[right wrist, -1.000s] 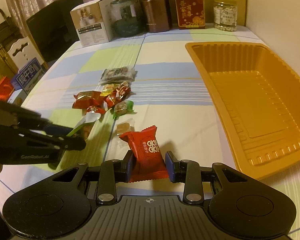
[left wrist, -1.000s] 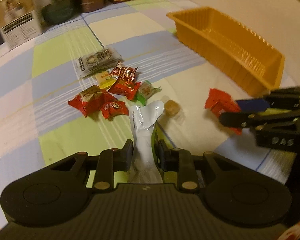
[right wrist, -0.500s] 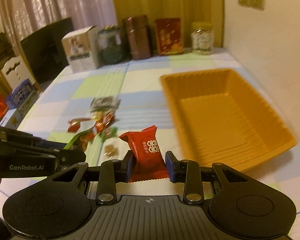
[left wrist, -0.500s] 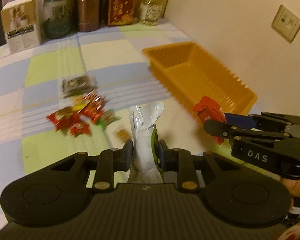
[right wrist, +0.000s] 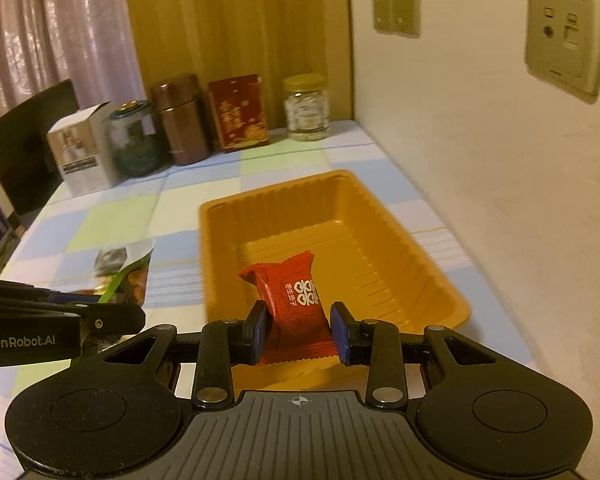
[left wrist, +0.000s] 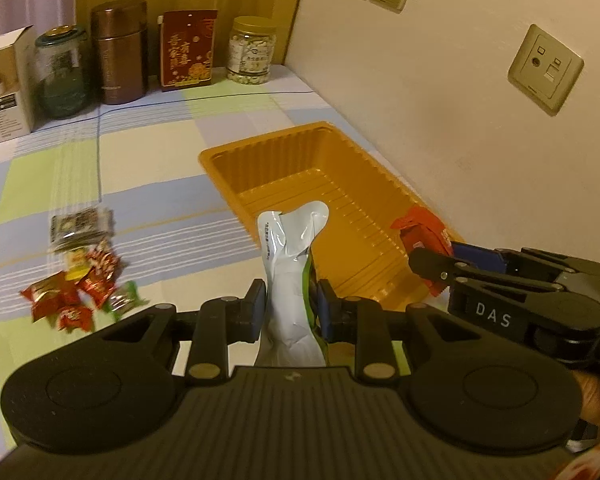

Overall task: Organize snacks
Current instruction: 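Carry the red packet and white pouch over the orange tray with both grippers, then open the left gripper dropping the pouch while the right gripper releases the red packet into the tray, then withdraw both open grippers from the tray back toward the snack pile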

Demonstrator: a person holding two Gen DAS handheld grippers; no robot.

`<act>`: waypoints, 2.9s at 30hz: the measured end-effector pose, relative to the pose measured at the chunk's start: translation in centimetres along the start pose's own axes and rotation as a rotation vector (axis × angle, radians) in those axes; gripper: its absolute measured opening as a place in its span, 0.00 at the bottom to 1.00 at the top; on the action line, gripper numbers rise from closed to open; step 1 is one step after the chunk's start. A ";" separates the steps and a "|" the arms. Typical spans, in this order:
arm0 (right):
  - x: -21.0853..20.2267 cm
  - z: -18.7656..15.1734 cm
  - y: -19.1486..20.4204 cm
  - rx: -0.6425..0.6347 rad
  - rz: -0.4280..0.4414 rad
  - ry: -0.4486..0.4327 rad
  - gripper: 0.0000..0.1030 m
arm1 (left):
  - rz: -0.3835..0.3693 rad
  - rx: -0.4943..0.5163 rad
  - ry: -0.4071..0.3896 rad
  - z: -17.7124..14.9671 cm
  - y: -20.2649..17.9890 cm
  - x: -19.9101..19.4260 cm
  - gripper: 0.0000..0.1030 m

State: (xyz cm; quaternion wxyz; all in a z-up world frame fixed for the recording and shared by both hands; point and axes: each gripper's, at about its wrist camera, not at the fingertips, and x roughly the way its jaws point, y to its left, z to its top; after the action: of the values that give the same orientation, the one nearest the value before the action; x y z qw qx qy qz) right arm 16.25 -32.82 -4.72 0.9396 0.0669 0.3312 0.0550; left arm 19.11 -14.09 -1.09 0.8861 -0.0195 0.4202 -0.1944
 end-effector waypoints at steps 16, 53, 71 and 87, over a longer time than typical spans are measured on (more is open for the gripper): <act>2.0 1.2 -4.0 0.043 -0.033 -0.003 0.33 | -0.005 -0.029 0.018 2.0 -3.0 4.1 0.23; 3.7 1.7 -4.3 0.060 -0.003 0.005 0.34 | 0.017 -0.099 0.012 1.3 -0.8 4.8 0.39; 2.1 0.5 -5.8 0.180 -0.002 -0.027 0.70 | 0.054 -0.088 0.016 -1.7 0.5 2.9 0.57; -4.8 -2.0 -1.6 0.146 0.025 -0.028 0.70 | 0.107 -0.086 -0.030 -5.1 1.2 -3.7 0.74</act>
State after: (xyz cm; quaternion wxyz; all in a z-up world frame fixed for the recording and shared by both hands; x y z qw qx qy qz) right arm 11.36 -34.92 -3.55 0.9360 0.1402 0.3202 0.0415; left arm 13.51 -10.95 -1.88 0.8997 -0.0380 0.4155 -0.1280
